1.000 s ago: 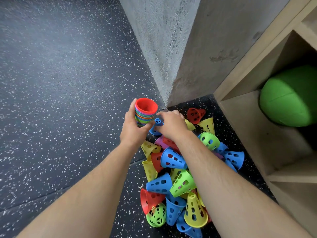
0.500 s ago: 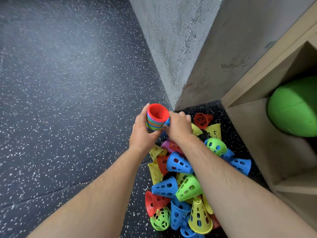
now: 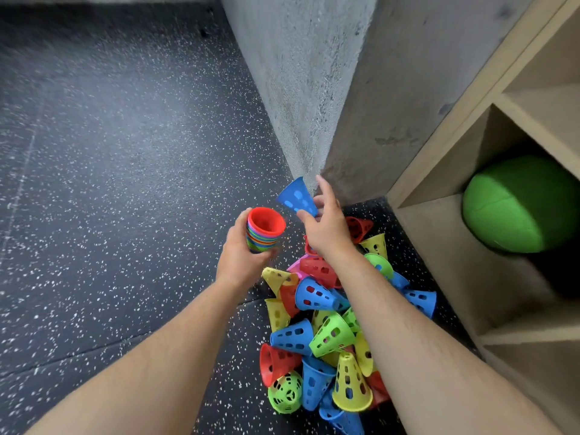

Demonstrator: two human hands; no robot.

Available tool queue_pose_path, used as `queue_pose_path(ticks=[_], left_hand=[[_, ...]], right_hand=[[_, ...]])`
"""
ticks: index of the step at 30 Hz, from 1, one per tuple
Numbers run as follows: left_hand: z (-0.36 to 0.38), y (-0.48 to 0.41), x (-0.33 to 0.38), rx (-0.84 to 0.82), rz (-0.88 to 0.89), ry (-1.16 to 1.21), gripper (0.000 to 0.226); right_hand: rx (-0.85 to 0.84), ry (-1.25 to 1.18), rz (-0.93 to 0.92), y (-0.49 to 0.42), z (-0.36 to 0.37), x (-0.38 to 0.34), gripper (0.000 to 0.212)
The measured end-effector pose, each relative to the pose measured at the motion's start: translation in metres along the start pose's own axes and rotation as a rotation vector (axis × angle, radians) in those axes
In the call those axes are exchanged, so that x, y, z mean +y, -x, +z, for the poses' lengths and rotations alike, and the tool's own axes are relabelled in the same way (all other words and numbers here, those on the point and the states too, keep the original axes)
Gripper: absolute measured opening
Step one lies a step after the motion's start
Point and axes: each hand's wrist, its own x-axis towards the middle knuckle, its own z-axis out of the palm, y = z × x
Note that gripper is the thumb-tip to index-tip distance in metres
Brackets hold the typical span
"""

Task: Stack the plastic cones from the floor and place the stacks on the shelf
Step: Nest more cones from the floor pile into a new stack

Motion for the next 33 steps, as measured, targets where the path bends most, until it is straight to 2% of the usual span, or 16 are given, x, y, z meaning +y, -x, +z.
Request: queue_pose_path(ticks=[2,7,12,15,18,22,28,33], left_hand=[[-0.008,0.007,0.005,0.007,0.028,0.001,0.092],[-0.027,0.030,0.012,-0.001,0.067,0.010,0.091],[-0.046,0.056,0.011,-0.015,0.127,0.010,0.085],[-0.051,0.071,0.019,-0.066,0.180,0.000,0.078],[-0.053,0.083,0.024,-0.098,0.185,0.007,0.077],[-0.056,0.098,0.023,-0.083,0.182,-0.007,0.079],[-0.060,0.108,0.021,-0.065,0.185,-0.018,0.077],[-0.059,0.111,0.027,-0.080,0.163,0.014,0.074]], right_hand=[[-0.072,0.020,-0.091,0.010,-0.005,-0.016,0.080],[-0.341,0.277,-0.239,0.048,-0.017,-0.048,0.083],[-0.334,0.251,-0.304,0.081,-0.027,-0.069,0.058],[-0.289,0.222,-0.360,0.098,-0.027,-0.077,0.051],[-0.189,0.209,-0.387,0.109,-0.029,-0.083,0.048],[-0.015,0.122,-0.330,0.116,-0.032,-0.082,0.046],[-0.099,0.145,-0.333,0.128,-0.027,-0.078,0.039],[-0.241,0.150,-0.222,0.138,-0.022,-0.071,0.044]])
